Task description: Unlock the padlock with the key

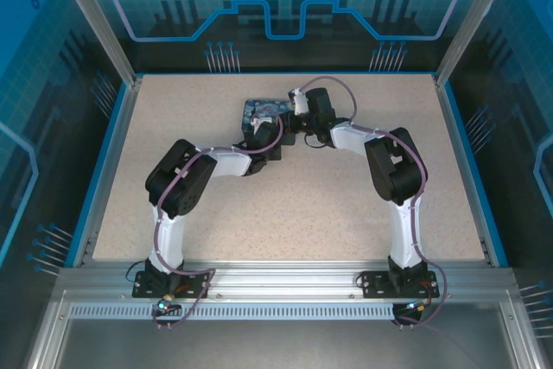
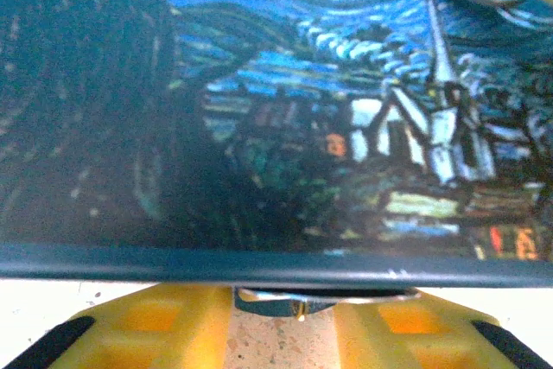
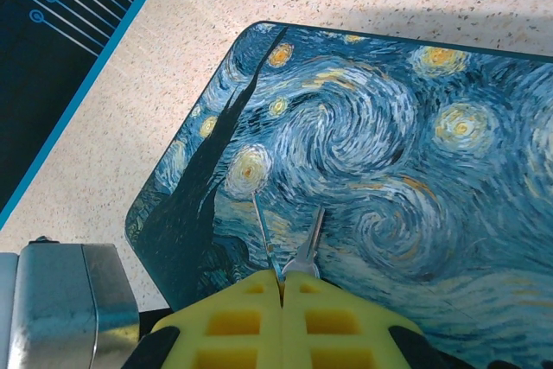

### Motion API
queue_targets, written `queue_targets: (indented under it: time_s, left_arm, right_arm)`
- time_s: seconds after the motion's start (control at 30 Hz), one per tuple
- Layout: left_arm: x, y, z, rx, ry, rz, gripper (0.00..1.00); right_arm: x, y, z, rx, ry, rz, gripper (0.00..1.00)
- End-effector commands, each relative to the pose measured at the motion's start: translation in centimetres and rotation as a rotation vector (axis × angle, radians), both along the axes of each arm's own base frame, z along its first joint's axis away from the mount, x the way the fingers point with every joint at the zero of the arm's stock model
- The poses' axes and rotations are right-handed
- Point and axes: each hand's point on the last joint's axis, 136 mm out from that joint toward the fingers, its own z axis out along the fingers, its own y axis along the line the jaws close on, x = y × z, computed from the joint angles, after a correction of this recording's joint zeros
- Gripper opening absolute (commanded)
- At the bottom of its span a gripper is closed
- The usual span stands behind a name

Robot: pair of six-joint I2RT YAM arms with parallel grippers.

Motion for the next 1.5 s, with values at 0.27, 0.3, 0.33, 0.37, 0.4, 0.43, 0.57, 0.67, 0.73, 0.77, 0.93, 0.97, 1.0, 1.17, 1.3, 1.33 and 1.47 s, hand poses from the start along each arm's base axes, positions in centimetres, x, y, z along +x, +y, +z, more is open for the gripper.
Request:
queue_targets:
  time_s: [0.27,0.3,0.33,0.37,0.4,0.43,0.57,0.67,0.73,0.77,0.93,0.97,1.0,1.17,1.3,1.33,1.47]
  left_arm:
    - [-0.4,-0.3,1.7,0.012,-0.013,-0.015,0.33]
    - [-0.7,-0.3,1.8,0.009,-0.010,-0.014,0.33]
    - [-1.0,-0.4,1.9,0.003,-0.005,-0.015,0.33]
    - [-1.2,-0.4,2.0,-0.004,-0.003,-0.014,0.33]
    - [-1.5,-0.4,2.2,-0.015,0.001,-0.012,0.33]
    - [-1.8,-0.5,2.3,-0.024,0.006,-0.012,0.33]
    - [-2.4,-0.6,3.2,-0.064,0.017,-0.010,0.30]
    - [-2.9,-1.2,4.0,-0.108,0.027,-0.020,0.29]
    - [-3.1,-1.7,4.7,-0.137,0.036,-0.028,0.28]
    - [-3.3,-1.9,5.0,-0.151,0.042,-0.034,0.27]
    - [-4.1,-3.6,6.0,-0.255,0.082,-0.046,0.25]
    - [-4.3,-3.9,6.1,-0.279,0.089,-0.044,0.24]
    - [-4.4,-4.1,6.3,-0.304,0.095,-0.044,0.24]
    - [-4.9,-4.9,7.8,-0.380,0.100,-0.032,0.22]
    - [-5.1,-5.4,8.8,-0.442,0.112,-0.026,0.21]
    - [-5.2,-5.6,9.0,-0.457,0.116,-0.024,0.21]
    - [-5.4,-6.2,9.2,-0.513,0.132,-0.021,0.19]
  right_arm:
    - [-3.9,-1.0,0.5,-0.039,0.041,0.010,0.00]
    - [-4.2,-1.4,1.2,-0.039,0.029,0.004,0.00]
    - [-4.5,-1.9,1.7,-0.039,0.019,-0.003,0.00]
    - [-5.0,-2.3,2.1,-0.039,0.015,-0.007,0.00]
    - [-5.6,-2.8,2.7,-0.039,0.006,-0.007,0.00]
    - [-6.2,-3.3,3.1,-0.041,0.001,-0.007,0.00]
    - [-9.0,-5.6,3.3,-0.054,0.002,-0.024,0.00]
    - [-10.9,-7.1,3.6,-0.036,0.014,-0.025,0.00]
    - [-12.3,-7.5,3.8,-0.033,0.014,-0.009,0.00]
    - [-13.7,-7.9,2.7,-0.040,0.040,0.004,0.00]
    - [-18.0,-8.6,0.1,-0.040,0.089,0.074,0.00]
    - [-18.5,-8.5,-0.5,-0.036,0.097,0.085,0.00]
    - [-19.0,-8.4,-1.0,-0.027,0.101,0.095,0.00]
    - [-19.8,-7.3,-2.7,-0.017,0.061,0.138,0.00]
    - [-19.2,-7.0,-3.7,-0.035,0.048,0.145,0.00]
    - [-18.9,-6.9,-3.6,-0.037,0.039,0.150,0.00]
    - [-17.8,-6.2,-3.3,-0.032,-0.011,0.173,0.00]
